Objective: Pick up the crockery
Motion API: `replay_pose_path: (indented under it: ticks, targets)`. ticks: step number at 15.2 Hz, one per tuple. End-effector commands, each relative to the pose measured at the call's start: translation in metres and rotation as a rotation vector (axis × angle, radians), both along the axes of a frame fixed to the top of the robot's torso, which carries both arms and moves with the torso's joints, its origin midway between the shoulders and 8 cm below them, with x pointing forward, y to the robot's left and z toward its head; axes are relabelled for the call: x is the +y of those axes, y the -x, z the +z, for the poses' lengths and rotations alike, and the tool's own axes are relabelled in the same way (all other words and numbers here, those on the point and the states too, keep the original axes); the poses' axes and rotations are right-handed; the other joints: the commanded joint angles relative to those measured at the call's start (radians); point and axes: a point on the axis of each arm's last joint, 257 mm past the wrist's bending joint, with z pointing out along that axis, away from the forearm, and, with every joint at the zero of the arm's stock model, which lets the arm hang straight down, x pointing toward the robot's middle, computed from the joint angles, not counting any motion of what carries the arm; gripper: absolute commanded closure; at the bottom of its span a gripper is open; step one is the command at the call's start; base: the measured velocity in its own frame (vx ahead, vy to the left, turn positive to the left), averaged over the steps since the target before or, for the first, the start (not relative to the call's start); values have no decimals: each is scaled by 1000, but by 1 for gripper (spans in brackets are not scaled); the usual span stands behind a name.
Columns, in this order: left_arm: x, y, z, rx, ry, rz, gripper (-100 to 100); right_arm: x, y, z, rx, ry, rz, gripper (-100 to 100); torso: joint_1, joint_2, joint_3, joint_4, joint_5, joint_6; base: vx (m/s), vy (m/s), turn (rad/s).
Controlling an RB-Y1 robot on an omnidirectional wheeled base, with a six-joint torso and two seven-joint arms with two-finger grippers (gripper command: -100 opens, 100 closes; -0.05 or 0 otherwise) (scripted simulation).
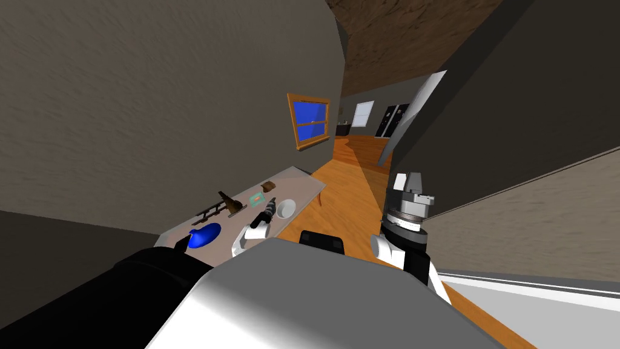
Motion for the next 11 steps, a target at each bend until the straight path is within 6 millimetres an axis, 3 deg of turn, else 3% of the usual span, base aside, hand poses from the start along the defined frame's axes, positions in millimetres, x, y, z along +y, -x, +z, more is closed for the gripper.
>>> replay_pose_path:
  ticks: [1,11]
  targets:
    - [4,14,-23,65,32,35,-100,0,0,0,0,0,0,0,0,0,0,0,0,0,20,6,-109]
    - [5,77,-100,313,169,155,-100,0,0,0,0,0,0,0,0,-1,0,0,0,0,23,7,-94]
